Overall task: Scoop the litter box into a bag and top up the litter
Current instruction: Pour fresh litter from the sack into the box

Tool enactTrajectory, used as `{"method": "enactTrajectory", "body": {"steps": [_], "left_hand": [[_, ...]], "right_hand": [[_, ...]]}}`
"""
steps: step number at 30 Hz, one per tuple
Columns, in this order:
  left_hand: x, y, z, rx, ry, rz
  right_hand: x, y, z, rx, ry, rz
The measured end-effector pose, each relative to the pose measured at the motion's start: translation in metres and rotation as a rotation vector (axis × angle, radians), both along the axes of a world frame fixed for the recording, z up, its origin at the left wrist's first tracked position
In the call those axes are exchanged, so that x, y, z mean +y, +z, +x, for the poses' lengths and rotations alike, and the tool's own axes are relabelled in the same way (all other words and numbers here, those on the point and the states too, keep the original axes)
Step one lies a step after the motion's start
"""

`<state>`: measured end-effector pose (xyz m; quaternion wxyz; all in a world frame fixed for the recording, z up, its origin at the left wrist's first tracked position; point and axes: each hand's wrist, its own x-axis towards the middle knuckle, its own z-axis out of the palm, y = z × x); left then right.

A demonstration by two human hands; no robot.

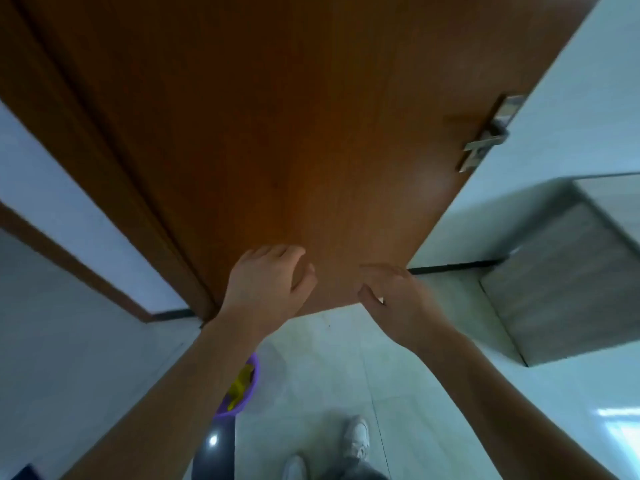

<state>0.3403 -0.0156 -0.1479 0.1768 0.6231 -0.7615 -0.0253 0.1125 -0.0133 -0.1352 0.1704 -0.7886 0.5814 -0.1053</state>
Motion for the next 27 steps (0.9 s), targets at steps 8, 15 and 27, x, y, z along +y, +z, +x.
{"method": "enactTrajectory", "body": {"steps": [8,15,27], "left_hand": [[-0.01,0.057,-0.1,-0.204,-0.313,-0.063],[-0.027,0.067,-0.224,-0.213,-0.51,-0.086],[-0.014,0.07,-0.401,-0.208,-0.67,-0.201]], "right_hand": [[0.041,0.054,-0.076,0.029,-0.285,-0.189],[0.068,0.066,-0.171,0.178,-0.504,-0.221],[0.094,0.068,-0.323,0.195,-0.649,-0.191]]}}
